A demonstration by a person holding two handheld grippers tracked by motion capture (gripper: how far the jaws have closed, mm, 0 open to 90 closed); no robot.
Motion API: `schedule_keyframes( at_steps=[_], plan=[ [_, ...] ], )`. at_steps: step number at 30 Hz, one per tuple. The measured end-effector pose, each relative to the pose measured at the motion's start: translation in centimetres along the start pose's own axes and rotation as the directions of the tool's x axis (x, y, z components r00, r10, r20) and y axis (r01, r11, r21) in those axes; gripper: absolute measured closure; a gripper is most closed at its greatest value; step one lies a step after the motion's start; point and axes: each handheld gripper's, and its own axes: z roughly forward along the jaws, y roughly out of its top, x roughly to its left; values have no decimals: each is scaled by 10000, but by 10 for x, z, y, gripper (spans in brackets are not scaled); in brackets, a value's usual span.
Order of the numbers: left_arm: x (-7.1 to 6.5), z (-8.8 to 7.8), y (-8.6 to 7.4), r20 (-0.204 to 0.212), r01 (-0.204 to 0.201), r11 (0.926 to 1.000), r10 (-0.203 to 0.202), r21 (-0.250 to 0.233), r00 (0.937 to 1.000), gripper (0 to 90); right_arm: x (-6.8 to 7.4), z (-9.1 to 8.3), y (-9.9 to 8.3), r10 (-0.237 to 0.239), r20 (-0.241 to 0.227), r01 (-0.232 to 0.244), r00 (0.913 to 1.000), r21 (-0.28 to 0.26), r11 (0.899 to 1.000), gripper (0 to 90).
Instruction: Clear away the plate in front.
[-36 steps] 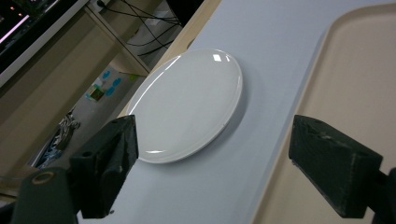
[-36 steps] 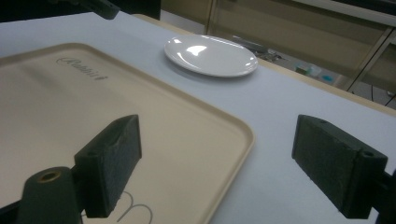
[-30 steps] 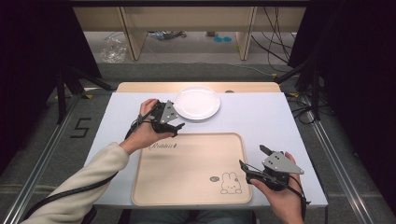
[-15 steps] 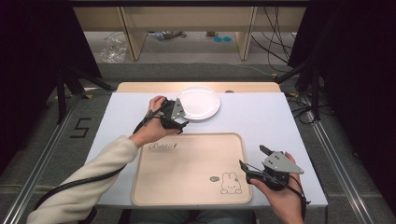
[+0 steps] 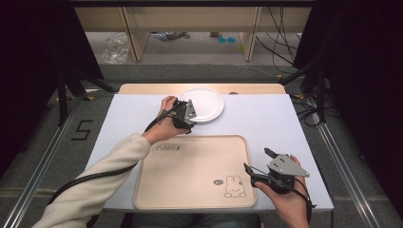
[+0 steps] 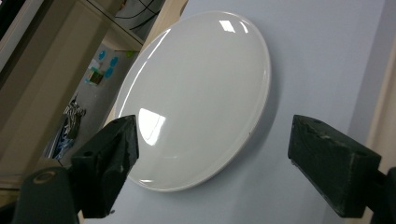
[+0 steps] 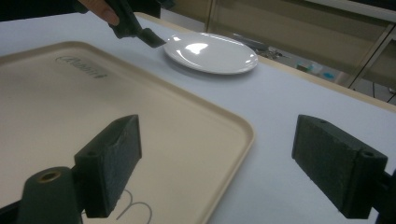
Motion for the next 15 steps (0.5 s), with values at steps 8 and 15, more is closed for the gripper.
schedule_keyframes(
  at_steps=[8,15],
  plan=[
    [2,16,2,-177,-723,9938,740,841,9971,168,0,1,-1,-10,57,10,10000,-6,10000,169],
    [-2,30,6,-194,-1028,9871,1059,1224,9942,175,-1,1,-1,-16,75,16,10000,14,10000,169]
  ],
)
